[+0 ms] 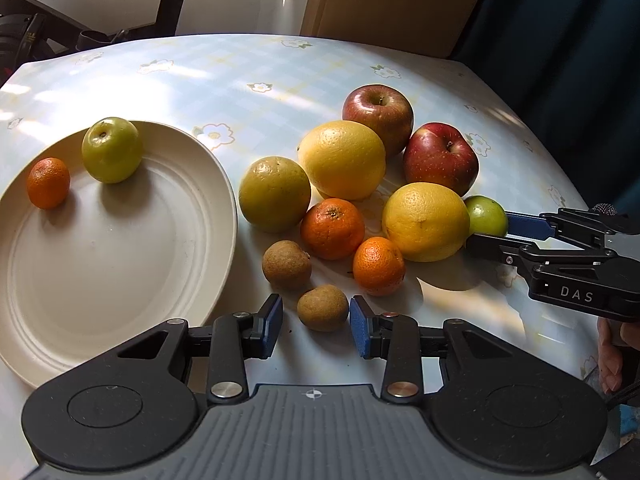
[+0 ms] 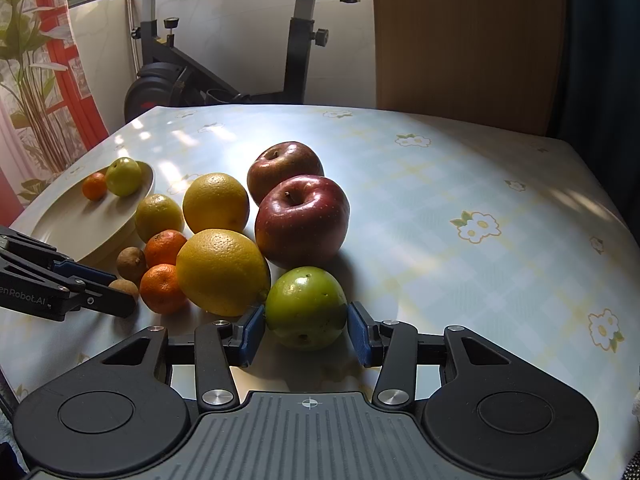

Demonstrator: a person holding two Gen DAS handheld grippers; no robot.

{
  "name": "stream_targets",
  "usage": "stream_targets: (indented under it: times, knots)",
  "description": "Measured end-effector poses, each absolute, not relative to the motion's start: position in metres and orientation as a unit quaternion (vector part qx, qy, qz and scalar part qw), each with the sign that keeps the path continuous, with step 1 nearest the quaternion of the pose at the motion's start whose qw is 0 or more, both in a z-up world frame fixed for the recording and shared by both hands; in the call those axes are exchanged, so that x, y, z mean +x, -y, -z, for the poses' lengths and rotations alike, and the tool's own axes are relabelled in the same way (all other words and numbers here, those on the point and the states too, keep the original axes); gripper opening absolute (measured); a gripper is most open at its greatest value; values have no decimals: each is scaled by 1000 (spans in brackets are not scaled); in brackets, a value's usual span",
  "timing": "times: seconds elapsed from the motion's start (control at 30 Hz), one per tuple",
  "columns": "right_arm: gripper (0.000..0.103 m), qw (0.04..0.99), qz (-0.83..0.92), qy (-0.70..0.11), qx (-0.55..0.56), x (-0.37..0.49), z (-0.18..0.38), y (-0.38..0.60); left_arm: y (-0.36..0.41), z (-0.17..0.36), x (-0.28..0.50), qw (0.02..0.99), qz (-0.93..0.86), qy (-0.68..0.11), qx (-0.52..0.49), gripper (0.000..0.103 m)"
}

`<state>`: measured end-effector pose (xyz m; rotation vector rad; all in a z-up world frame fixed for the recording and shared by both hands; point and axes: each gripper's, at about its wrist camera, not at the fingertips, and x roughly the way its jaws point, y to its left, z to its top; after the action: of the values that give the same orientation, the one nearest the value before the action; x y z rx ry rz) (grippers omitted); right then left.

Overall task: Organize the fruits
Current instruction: 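Grasp a brown kiwi with the left tool while the right tool grasps a green apple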

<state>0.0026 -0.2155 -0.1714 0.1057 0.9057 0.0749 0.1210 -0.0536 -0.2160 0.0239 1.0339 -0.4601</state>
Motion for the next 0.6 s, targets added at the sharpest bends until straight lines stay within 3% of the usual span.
stream_targets:
  times: [0.07,0.13,0.6]
  knots:
    - [42,897,-36,-437,51,2,171,216,54,217,122,845,219,-488,9,37]
    - [42,897,-36,-437,51,3,171,216,54,218,123,844,222,-488,8,30]
    - [41,897,-34,-437,54,2,171,217,59,206,112,858,233,-458,22,29]
